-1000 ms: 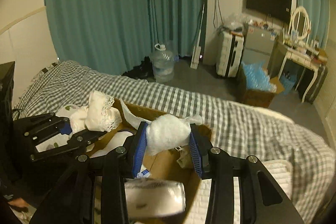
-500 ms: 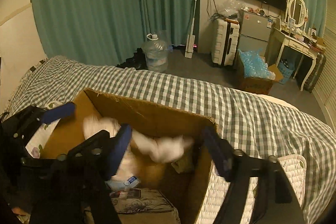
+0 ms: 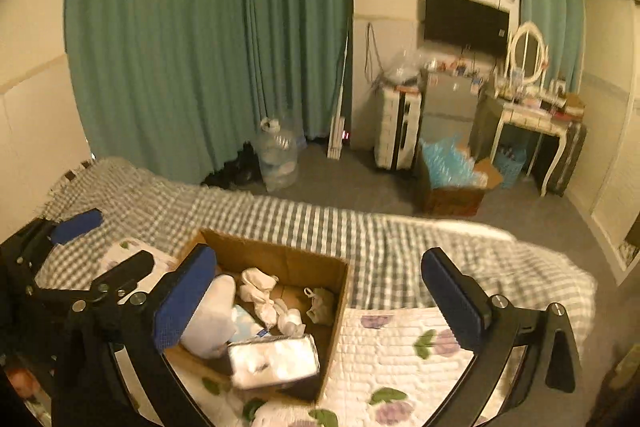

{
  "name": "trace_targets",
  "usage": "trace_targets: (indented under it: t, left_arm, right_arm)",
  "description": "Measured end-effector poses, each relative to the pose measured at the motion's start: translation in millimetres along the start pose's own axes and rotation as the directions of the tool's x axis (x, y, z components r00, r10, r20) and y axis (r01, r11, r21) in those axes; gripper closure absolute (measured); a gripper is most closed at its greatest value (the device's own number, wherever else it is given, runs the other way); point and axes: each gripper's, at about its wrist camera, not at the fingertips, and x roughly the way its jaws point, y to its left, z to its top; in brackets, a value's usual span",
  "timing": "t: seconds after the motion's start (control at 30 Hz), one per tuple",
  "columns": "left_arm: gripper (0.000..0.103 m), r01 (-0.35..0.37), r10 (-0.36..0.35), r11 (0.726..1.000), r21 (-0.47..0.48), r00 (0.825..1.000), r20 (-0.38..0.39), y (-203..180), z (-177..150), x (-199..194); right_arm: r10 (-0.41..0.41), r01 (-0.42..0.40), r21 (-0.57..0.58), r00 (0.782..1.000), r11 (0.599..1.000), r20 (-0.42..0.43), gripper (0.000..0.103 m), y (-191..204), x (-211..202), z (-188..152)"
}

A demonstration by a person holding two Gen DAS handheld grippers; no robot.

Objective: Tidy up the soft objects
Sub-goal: 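Lift both tools up and away from the box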

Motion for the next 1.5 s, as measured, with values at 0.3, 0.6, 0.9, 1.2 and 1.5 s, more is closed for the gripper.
trace_targets:
  t: [0.3,0.6,0.9,1.2,1.5]
  left_arm:
    - [0.003,-0.032,0.033,0.999,-0.011,0.980,0.198,11.7,35.1,-142.5]
    - [0.003,-0.096,0.087,0.995,0.004,0.919,0.384,11.6,20.2,-263.7]
    - [0.003,-0.086,0.094,0.996,-0.038,0.918,0.386,21.1,-24.2,-298.5]
    - [0.003,-0.034,0.060,0.996,-0.088,0.948,0.313,22.4,-80.3,-256.6]
    - [0.003,-0.030,0.052,0.991,-0.133,0.985,0.164,17.7,-131.9,-178.9]
  right_arm:
    - [-0.008,0.014,-0.038,0.989,0.999,0.149,0.000,27.2,-158.3,29.0]
    - [-0.031,0.066,-0.090,0.940,0.994,0.341,0.000,67.9,-293.0,19.6]
    - [-0.011,0.032,-0.066,0.954,0.997,0.299,0.000,80.6,-318.5,-41.4]
    - [-0.007,0.011,-0.015,0.976,1.000,0.217,0.000,74.0,-252.9,-120.3]
    - [-0.009,0.008,0.028,0.999,1.000,0.043,0.000,57.9,-145.6,-165.6]
